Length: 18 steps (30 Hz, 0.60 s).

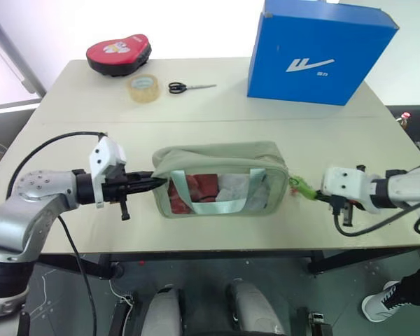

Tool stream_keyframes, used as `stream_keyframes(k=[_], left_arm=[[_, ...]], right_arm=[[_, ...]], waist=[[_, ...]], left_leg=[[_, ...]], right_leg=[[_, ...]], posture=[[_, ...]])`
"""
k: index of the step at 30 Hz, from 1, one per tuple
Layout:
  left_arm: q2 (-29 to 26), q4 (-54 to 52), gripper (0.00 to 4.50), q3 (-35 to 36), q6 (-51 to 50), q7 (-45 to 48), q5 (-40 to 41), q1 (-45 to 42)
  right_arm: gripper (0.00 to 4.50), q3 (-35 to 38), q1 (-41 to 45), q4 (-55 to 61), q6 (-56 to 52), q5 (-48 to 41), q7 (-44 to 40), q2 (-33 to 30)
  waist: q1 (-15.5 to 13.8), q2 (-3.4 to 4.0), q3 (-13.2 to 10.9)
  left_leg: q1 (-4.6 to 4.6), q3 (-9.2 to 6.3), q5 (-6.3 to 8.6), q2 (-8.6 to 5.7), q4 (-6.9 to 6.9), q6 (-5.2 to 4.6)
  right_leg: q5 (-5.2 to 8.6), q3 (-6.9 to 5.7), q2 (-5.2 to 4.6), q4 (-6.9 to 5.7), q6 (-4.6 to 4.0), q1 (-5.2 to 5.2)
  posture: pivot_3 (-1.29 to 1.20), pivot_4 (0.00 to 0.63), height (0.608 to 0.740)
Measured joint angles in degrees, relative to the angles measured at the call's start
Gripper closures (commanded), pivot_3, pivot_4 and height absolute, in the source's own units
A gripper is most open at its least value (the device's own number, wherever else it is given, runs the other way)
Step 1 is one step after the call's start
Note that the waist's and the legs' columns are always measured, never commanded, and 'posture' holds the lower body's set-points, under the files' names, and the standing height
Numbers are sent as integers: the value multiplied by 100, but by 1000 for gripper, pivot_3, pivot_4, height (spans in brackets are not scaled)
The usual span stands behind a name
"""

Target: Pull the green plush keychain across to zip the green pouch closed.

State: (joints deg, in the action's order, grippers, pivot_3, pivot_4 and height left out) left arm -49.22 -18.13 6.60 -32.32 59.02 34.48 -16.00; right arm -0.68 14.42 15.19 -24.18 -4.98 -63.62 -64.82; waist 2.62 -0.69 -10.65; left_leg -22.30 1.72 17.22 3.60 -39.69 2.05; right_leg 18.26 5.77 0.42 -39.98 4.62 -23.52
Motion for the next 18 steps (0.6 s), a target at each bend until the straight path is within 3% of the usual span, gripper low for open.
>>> stream_keyframes(k=[3, 9, 16, 18], left_arm=[[1, -4, 4500, -2, 0, -7, 1, -1], [1, -6, 4500, -6, 10, 1, 2, -7], [-117, 7, 4500, -28, 10, 284, 15, -86], [-304, 7, 3658, -22, -93, 506, 157, -129]], right_arm=[[3068, 7, 329, 115, -304, -341, -21, 236], [31, 114, 464, 319, -554, -891, -133, 374], [31, 591, 408, 111, -462, -1252, -381, 292], [0, 659, 442, -82, -399, -1301, -422, 292]], waist=[[-8, -2, -1], [-15, -4, -2], [-12, -6, -3], [-2, -8, -5]], left_leg=[[-1, -1, 0, 0, 0, 0], [-1, -2, 0, 0, 2, 0], [-1, 1, 0, -1, 4, 0], [-1, 4, 0, 0, 6, 0]], right_leg=[[0, 0, -1, 0, 0, 1], [0, -1, -2, 4, 0, 2], [0, -2, -1, 5, 0, 2], [0, -3, 0, 6, 0, 0]], posture=[[0, 150, 737], [0, 150, 737], [0, 150, 737], [0, 150, 737]])
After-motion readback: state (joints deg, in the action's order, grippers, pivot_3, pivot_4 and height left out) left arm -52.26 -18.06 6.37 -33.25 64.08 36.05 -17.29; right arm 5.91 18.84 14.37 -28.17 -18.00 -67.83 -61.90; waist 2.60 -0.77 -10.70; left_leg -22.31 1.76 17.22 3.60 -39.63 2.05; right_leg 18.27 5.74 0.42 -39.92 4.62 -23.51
